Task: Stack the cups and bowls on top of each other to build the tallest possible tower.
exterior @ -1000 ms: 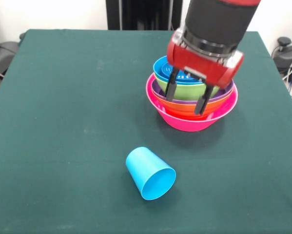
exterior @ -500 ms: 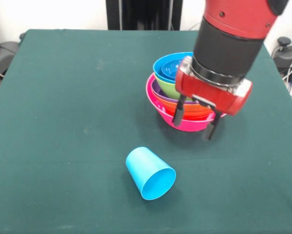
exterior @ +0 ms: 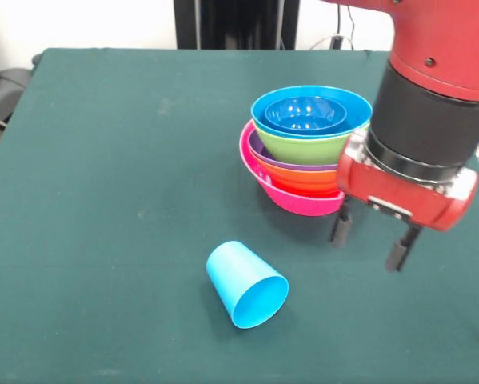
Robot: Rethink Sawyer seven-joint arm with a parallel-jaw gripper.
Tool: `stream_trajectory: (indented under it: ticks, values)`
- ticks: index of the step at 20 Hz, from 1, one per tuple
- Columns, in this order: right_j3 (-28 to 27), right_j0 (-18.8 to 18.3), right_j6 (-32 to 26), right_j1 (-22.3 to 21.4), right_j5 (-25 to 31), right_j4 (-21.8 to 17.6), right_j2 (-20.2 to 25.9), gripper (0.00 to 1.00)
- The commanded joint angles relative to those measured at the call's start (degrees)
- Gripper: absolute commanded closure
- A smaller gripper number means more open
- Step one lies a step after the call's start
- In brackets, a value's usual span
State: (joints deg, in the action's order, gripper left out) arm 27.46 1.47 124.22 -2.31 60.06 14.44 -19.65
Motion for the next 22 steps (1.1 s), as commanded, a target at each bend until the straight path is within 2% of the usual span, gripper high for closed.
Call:
stream_trajectory:
  ticks: [1, 7, 12, 17, 22]
  values:
    - [-12.5, 0.2, 17.0, 6.8, 8.4, 2.8, -2.2, 0.00]
    - [-17.0, -0.6, 25.7, 8.9, 13.8, 8.1, -10.6, 0.00]
    - [-21.0, -2.5, 29.4, 11.7, 16.6, 14.9, -17.7, 0.00]
    - [-17.3, -1.7, 32.4, 8.2, 20.2, 15.3, -21.2, 0.00]
    - [-13.8, -0.4, 35.3, 6.5, 20.7, 15.6, -22.3, 0.00]
